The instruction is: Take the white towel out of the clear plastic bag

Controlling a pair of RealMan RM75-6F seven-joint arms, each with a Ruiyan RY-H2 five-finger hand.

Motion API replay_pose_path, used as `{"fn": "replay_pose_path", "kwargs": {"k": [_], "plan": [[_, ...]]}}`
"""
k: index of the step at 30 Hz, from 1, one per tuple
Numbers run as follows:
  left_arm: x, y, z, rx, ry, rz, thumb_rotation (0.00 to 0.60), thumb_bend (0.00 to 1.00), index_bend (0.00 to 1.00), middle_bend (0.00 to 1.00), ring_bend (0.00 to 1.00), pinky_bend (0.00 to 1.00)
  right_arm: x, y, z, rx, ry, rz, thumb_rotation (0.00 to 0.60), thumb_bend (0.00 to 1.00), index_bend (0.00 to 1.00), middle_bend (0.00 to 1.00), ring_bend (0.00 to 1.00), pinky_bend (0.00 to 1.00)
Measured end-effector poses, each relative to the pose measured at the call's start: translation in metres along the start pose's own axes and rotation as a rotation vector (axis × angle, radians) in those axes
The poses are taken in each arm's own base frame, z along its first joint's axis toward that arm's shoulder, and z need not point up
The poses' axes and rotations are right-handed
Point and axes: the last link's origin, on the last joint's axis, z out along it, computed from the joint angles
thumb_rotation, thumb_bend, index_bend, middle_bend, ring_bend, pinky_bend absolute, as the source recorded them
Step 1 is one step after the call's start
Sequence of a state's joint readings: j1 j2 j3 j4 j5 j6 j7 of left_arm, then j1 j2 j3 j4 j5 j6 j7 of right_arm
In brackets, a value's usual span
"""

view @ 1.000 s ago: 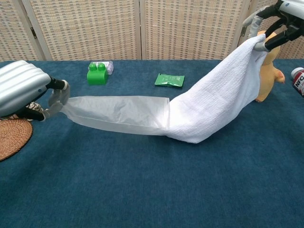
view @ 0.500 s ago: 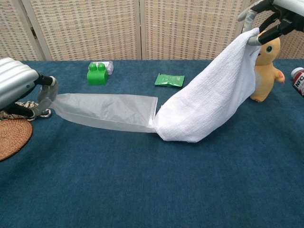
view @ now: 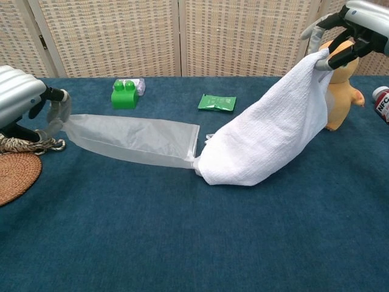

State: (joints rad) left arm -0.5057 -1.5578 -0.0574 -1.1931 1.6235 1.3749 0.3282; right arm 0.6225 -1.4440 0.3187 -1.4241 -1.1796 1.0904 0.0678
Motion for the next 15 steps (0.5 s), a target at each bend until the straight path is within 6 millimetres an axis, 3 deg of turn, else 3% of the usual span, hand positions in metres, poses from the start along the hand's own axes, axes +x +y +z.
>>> {"fn": "replay_pose_path", "kwargs": {"k": [3,6,11,15], "plan": [[0.002,0.004,-0.001,-0.014,-0.015,-0.02,0.6,0.09,0.51,0.23,0.36,0.72,-0.001,0.0,0.0,0.002,-0.002,-0.003,0.6,0.29,0.54,0.23,0.1,0.32],[0.003,0.006,-0.002,-0.029,-0.018,-0.052,0.6,0.01,0.52,0.23,0.35,0.72,-0.002,0.001,-0.001,0.002,-0.006,-0.013,0.6,0.14,0.38,0.22,0.1,0.32],[0.007,0.009,-0.003,-0.066,0.001,-0.134,0.6,0.0,0.52,0.28,0.36,0.72,-0.002,0.001,-0.001,0.001,-0.005,-0.012,0.6,0.03,0.17,0.21,0.1,0.32],[0.011,0.012,-0.005,-0.097,0.024,-0.234,0.6,0.0,0.55,0.32,0.39,0.72,-0.001,0.002,-0.002,0.0,-0.005,-0.014,0.6,0.01,0.12,0.21,0.1,0.32]]}}
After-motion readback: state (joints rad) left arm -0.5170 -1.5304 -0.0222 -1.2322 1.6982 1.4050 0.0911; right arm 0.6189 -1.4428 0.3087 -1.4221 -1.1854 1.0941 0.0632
